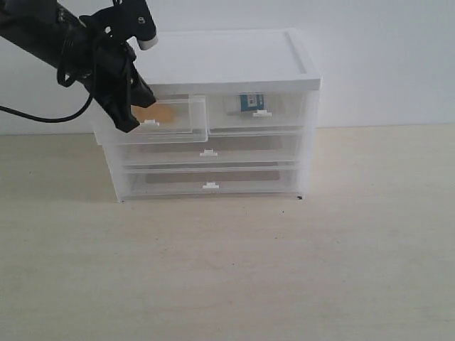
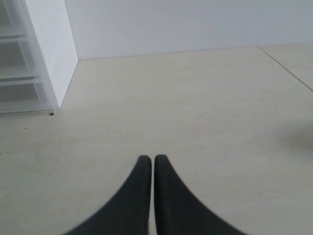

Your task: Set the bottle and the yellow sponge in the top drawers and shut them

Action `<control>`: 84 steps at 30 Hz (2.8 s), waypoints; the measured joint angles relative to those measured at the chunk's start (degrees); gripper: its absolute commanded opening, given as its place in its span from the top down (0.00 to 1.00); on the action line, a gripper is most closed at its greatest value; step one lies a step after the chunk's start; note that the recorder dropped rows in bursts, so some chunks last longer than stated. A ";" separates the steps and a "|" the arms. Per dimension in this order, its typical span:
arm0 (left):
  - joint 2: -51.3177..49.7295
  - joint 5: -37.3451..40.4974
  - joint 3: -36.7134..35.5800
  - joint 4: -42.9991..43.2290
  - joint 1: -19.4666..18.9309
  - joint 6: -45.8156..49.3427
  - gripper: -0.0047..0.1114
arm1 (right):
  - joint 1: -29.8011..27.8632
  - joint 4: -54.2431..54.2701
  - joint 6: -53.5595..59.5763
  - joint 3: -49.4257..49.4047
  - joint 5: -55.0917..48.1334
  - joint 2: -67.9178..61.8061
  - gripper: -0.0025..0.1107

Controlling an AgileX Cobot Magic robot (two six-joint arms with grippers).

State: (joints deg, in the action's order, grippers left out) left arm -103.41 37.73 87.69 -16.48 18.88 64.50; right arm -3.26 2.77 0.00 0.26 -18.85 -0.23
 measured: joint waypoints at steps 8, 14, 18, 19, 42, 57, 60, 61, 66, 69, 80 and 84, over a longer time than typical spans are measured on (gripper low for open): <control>-0.80 -2.78 0.00 0.00 0.10 0.00 0.92 | 0.00 0.00 0.00 0.00 0.00 0.00 0.98; 1.86 -2.54 -0.18 0.35 0.21 0.00 0.92 | 0.00 0.00 0.00 0.00 0.00 0.00 0.98; 4.07 3.99 -0.18 0.40 0.21 0.12 0.92 | 0.00 0.00 0.00 0.00 0.00 0.00 0.98; 4.11 6.66 -0.18 0.40 0.21 0.49 0.92 | 0.00 0.00 0.00 0.00 0.00 0.00 0.98; -3.07 -2.76 -0.18 0.98 0.21 -0.14 0.92 | 0.00 0.00 0.00 0.00 0.00 0.00 0.98; 12.90 23.91 -0.83 27.58 0.21 -58.67 0.92 | 0.00 0.00 0.00 0.00 0.00 0.00 0.98; 17.80 24.15 -4.11 29.09 0.21 -65.09 0.92 | 0.00 0.00 0.00 0.00 0.00 0.00 0.98; 19.05 23.85 -5.54 29.09 0.21 -66.16 0.92 | 0.00 0.00 0.00 0.00 0.00 0.00 0.98; 28.36 18.23 -14.71 29.09 0.21 -71.29 0.92 | 0.00 0.00 0.00 0.00 0.00 0.00 0.98; 33.71 13.77 -20.54 29.09 0.21 -74.12 0.92 | 0.00 0.00 0.00 0.00 0.00 0.00 0.98; 51.59 6.99 -38.41 28.92 0.21 -76.46 0.92 | 0.00 0.00 0.00 0.00 0.00 0.00 0.98; 57.86 8.33 -41.12 26.49 0.21 -77.68 0.92 | 0.00 0.00 0.00 0.00 0.00 0.00 0.98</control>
State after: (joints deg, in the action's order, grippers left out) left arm -45.55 46.06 46.57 10.01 19.09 -13.18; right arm -3.26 2.77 0.00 0.26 -18.85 -0.23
